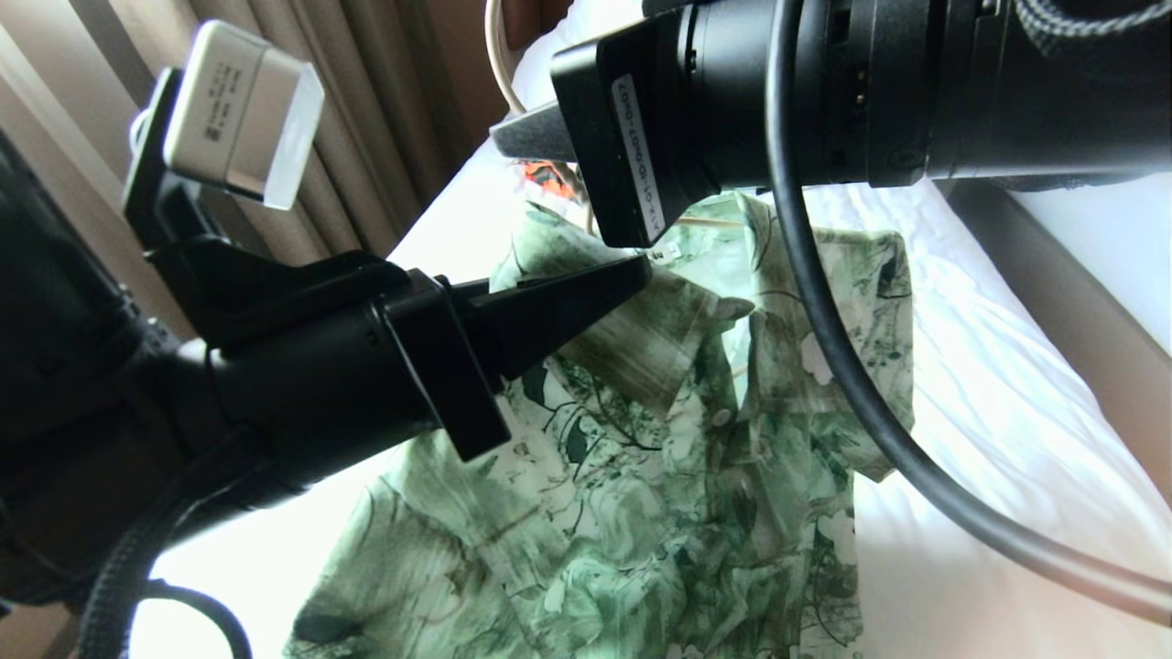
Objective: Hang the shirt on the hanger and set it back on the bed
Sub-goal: Take the clothes hanger out of the clothes
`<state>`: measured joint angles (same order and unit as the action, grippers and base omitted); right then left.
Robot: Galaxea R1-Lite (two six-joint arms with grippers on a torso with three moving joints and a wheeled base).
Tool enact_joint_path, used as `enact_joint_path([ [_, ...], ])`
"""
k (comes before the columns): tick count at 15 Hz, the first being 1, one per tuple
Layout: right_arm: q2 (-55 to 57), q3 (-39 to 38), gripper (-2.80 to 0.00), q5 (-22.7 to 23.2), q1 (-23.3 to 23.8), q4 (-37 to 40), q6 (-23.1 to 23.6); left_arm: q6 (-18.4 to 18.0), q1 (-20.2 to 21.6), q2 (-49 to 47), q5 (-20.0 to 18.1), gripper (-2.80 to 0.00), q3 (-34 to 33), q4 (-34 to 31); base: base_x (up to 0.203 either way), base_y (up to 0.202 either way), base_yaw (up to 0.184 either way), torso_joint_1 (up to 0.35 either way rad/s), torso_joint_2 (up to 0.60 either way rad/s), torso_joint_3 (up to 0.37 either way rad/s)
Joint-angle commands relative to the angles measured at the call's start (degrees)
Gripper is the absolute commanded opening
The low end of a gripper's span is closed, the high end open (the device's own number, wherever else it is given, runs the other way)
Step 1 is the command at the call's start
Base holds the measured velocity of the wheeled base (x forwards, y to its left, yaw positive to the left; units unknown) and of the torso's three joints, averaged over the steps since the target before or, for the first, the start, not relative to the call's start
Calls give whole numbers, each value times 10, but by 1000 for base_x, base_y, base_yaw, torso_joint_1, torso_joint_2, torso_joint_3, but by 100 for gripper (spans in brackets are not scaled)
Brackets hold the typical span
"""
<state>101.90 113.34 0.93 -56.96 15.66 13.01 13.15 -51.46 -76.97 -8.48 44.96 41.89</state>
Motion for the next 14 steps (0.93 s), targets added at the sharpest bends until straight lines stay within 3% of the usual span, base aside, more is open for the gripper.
enact_joint_path([
  [1, -4, 0, -280, 1, 0, 3, 1, 1, -1, 21, -6, 0, -12, 4, 0, 0, 0, 0, 0, 0],
  [5, -7, 0, -280, 1, 12, 2, 0, 0, -1, 82, -23, 0, -46, 0, 0, 0, 0, 0, 0, 0],
  [8, -16, -1, -280, 2, 18, 2, -2, 0, 36, 112, -23, 0, -46, -34, 0, 0, 0, 0, 0, 0],
  [14, -42, -9, -280, 2, 29, 9, -4, 1, 107, 112, -23, 0, 39, -126, 0, 0, 0, 0, 0, 0],
])
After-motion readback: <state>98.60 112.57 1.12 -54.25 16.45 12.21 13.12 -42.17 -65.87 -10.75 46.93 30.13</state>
